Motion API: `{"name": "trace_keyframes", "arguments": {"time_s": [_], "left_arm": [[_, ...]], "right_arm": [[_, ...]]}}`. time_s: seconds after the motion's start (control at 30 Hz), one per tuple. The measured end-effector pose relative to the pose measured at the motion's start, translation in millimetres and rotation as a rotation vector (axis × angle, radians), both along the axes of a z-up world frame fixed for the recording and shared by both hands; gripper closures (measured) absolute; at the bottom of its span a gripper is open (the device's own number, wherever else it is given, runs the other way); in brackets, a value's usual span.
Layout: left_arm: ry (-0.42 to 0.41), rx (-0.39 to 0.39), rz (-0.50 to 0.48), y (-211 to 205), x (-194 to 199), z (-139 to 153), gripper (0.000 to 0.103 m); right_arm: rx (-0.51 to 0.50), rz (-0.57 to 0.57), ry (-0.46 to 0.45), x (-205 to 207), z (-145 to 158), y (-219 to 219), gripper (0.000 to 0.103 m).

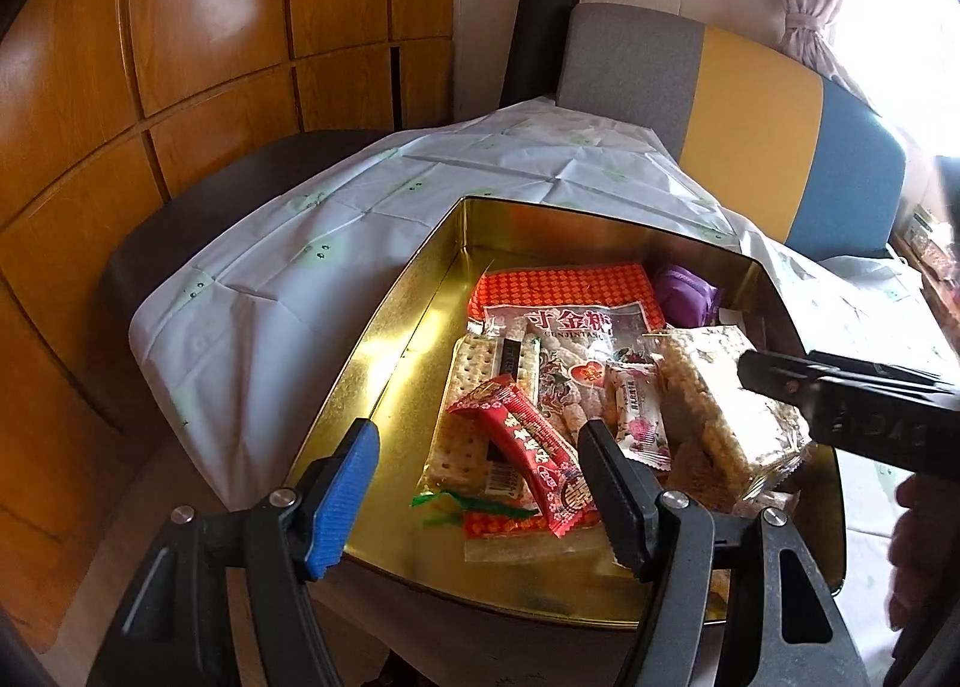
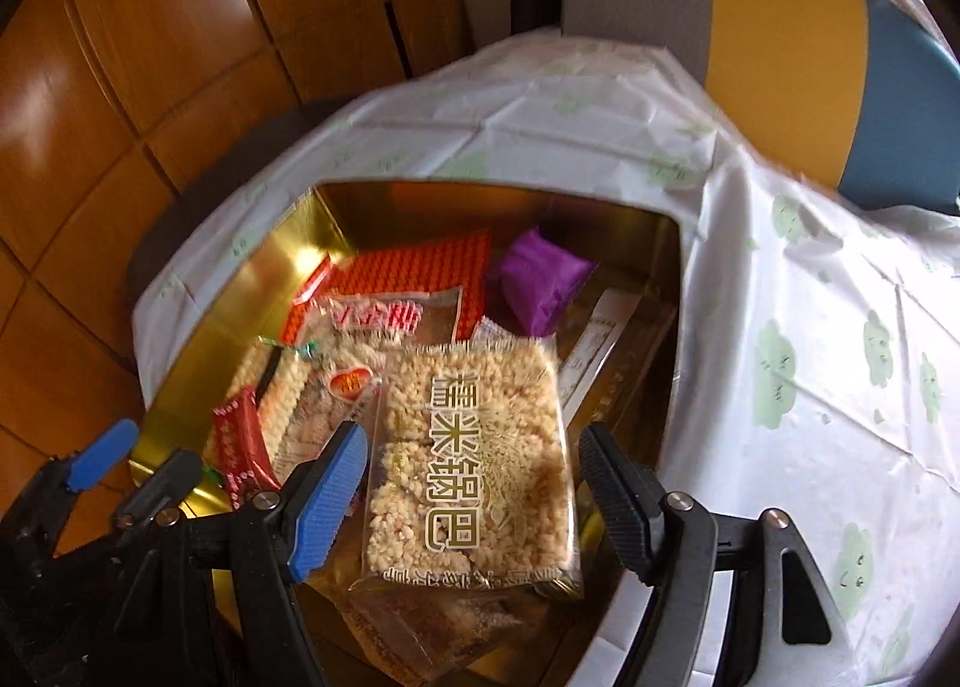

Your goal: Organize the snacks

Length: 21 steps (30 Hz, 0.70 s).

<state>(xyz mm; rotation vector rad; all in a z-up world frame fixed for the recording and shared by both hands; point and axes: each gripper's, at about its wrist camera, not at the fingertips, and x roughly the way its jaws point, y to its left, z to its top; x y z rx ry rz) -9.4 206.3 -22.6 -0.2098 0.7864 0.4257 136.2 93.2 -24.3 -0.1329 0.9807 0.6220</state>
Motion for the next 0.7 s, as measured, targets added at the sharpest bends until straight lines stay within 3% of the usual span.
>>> {"name": "trace_keyframes", "arguments": {"time_s": [0.33, 0.5, 0.7], "left_arm": [[-0.051, 0.03, -0.015, -15.5, -13.6, 12.7, 0.033], [-0.074, 0.046, -0.061, -33.8, -21.3, 17.5, 0.03], [-0.083, 0.063, -0.099, -49.7, -25.7, 21.8, 0.029]], "right_arm": [[-0.011, -0.164, -0.188, -54.0, 24.2, -41.9, 0.028], [-0.013, -0.264, -0.221, -77.7, 22.2, -63.9, 0.028], [-0.021, -0.294, -0.248, -90.2, 20.4, -77.0, 0.028]]}}
